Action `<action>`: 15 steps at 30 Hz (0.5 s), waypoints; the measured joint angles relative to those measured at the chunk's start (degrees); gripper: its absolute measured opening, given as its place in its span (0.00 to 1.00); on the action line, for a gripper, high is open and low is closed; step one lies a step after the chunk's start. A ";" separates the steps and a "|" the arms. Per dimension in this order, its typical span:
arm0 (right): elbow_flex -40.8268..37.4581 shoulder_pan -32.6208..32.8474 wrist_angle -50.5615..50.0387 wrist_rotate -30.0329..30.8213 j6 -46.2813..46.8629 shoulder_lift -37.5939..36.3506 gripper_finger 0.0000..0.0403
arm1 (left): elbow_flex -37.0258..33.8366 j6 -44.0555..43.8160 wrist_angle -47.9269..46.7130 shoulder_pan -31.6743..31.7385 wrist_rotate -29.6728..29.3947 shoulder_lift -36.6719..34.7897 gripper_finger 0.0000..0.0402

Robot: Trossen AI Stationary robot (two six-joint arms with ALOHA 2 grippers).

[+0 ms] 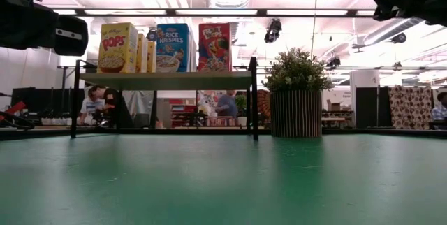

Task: Stack cereal on shelf
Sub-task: Return to Home Position

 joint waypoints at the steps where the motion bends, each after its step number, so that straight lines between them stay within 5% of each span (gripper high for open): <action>1: 0.00 0.00 -0.74 0.02 -0.06 -0.77 0.16 | 0.00 -0.58 0.02 0.00 0.00 0.02 0.00; 15: -0.10 0.00 -6.26 4.79 -2.69 -2.87 0.16 | 0.32 2.14 -0.01 0.00 -0.11 0.42 0.00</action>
